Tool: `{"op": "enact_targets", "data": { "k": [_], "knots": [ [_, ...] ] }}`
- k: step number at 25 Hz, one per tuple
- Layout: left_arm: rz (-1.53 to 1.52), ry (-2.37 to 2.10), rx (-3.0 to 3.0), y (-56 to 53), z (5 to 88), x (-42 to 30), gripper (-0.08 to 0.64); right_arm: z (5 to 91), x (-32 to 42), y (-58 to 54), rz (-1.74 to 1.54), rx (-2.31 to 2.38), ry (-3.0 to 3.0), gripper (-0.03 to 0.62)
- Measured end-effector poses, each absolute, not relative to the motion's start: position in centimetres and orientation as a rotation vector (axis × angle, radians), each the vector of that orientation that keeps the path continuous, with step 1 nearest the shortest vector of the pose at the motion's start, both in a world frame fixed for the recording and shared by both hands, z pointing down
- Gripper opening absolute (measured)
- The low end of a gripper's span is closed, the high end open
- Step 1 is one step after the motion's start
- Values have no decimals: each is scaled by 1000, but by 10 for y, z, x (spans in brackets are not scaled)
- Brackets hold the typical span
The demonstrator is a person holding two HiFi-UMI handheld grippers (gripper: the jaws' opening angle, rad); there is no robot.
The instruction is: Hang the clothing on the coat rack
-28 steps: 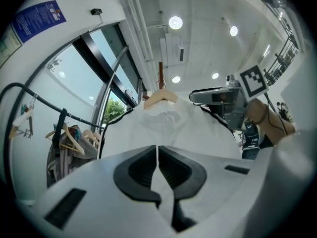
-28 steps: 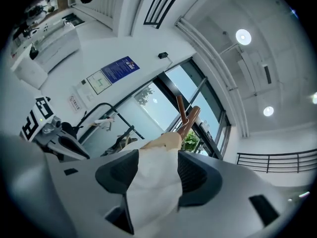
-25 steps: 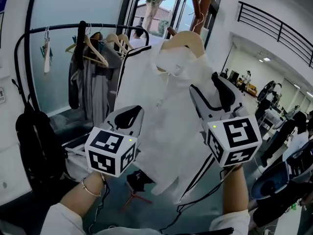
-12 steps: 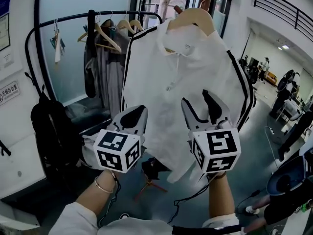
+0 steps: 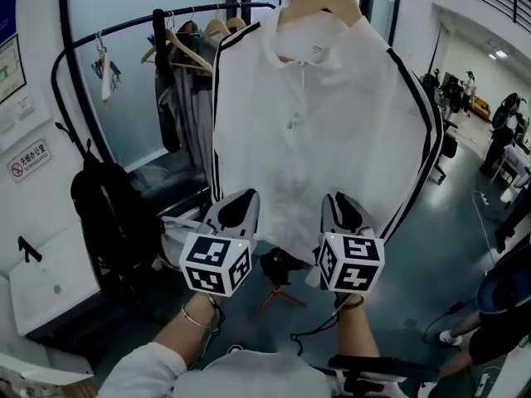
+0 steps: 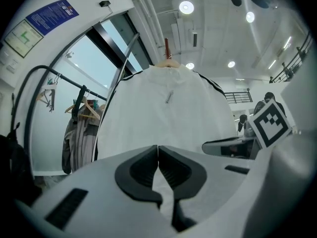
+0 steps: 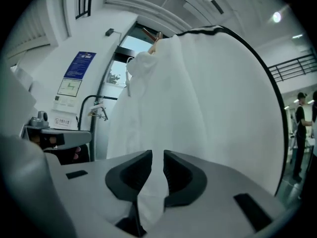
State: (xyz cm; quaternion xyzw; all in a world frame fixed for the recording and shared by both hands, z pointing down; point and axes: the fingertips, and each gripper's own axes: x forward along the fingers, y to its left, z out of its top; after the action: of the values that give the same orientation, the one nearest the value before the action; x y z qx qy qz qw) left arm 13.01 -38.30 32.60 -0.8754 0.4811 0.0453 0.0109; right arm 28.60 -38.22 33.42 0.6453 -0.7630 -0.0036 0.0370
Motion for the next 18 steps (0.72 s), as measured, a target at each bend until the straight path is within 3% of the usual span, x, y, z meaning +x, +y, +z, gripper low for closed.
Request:
{"op": "enact_targets", "data": {
  "k": [18],
  "knots": [
    [102, 1568, -2776, -383, 376, 129, 9, 405, 310, -358, 140, 2121, -2281, 26]
  ]
}}
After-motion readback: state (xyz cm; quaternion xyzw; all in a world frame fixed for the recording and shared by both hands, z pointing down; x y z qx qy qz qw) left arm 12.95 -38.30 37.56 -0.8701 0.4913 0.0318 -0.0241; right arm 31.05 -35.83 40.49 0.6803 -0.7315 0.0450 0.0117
